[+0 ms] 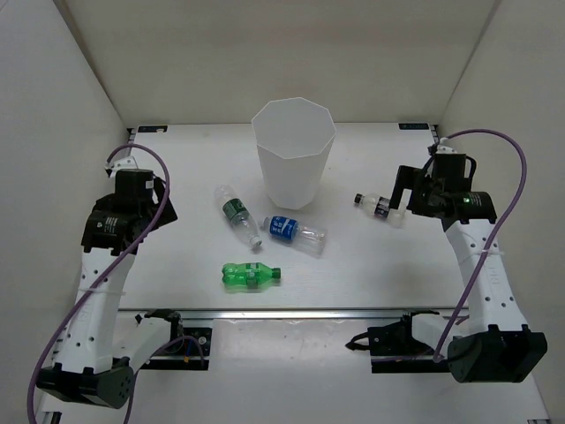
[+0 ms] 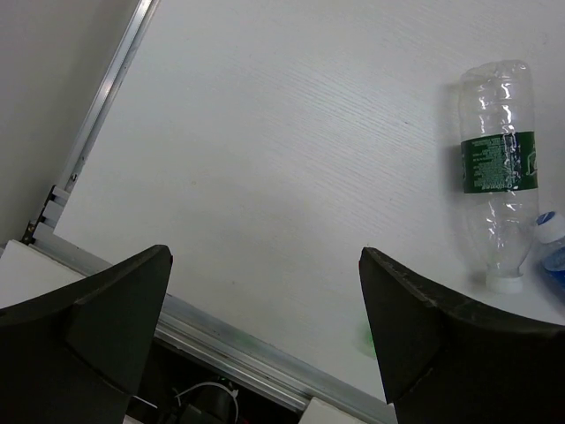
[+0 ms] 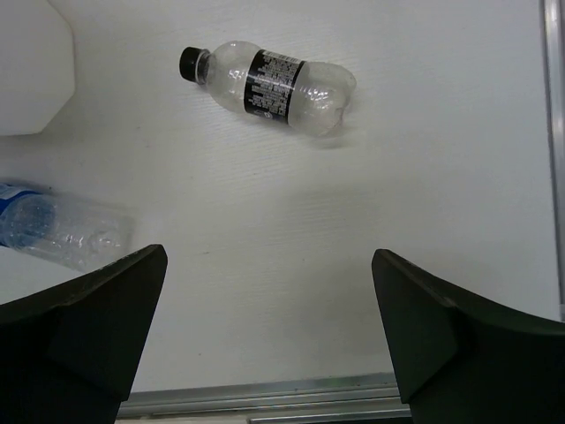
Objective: Put the plastic bottles in the bin
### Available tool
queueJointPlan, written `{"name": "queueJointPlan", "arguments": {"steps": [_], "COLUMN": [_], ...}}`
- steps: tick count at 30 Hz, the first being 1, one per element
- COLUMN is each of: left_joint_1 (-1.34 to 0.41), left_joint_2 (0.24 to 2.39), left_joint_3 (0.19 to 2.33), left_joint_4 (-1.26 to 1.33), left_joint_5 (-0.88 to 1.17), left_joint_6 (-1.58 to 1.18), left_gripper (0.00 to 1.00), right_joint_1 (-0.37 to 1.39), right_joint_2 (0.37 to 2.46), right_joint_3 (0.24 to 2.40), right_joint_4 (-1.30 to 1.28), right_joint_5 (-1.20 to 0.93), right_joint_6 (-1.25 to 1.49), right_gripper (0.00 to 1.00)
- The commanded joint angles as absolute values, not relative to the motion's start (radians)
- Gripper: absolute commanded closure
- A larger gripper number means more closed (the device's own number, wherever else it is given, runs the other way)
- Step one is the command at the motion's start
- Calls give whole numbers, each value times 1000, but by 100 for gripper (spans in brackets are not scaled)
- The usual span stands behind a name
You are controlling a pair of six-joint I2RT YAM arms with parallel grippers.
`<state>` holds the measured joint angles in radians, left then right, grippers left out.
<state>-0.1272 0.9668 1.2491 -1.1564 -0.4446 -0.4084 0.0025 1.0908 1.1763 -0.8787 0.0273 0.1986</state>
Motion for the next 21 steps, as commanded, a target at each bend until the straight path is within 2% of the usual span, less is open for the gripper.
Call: {"name": "queueJointPlan", "arguments": {"steps": [1, 5, 10, 16, 19, 21], "left_joint_1": [-123, -149, -213, -244, -241, -247], "left_joint_2": [923, 887, 807, 755, 776, 775], "left_joint_3": [1232, 1193, 1089, 962, 940, 934], "left_joint_4": [-1167, -1152, -1101, -1078, -1068, -1054], "left_joint_5": [-448, -410, -305, -255, -210, -207], "left_joint_6": [-408, -417, -426, -465, -445, -446], "left_gripper": [1, 1, 1, 1, 1, 1], "right_joint_1": [47, 81, 6, 17, 2, 9], "right_joint_2": [1120, 1140, 1279, 1390, 1399, 1411], "right_joint_3": [1271, 1256, 1203, 1143, 1114, 1069], "right_joint_4": [-851, -766, -697, -608, -524, -459], "right_joint_5": [31, 20, -84, -97, -210, -181], "right_joint_6": [161, 94, 35, -100, -182, -218], "right_gripper": [1, 1, 1, 0, 6, 8]}}
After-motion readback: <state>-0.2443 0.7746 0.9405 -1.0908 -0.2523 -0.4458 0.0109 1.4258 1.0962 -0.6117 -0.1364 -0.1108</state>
